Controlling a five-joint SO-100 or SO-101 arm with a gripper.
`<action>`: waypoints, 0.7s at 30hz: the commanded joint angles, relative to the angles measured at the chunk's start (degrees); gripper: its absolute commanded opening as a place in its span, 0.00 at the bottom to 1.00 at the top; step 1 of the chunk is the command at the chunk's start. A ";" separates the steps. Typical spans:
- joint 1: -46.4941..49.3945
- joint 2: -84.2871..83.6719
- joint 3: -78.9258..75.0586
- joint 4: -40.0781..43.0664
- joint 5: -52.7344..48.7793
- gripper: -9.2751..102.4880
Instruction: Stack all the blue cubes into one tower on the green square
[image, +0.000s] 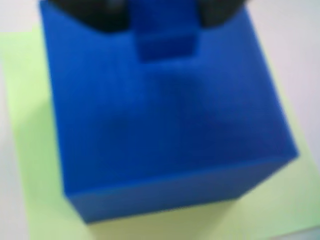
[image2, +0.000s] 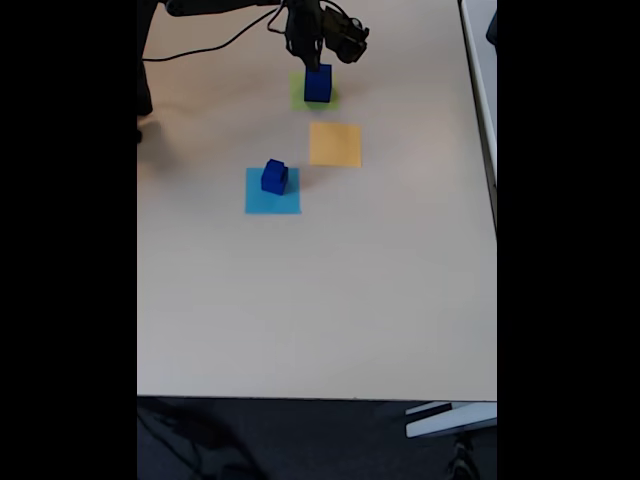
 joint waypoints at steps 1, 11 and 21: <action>0.09 0.35 -4.48 0.18 -0.35 0.09; 0.09 -0.70 -5.36 0.00 -0.35 0.09; 0.79 -0.44 -4.92 0.00 -1.41 0.11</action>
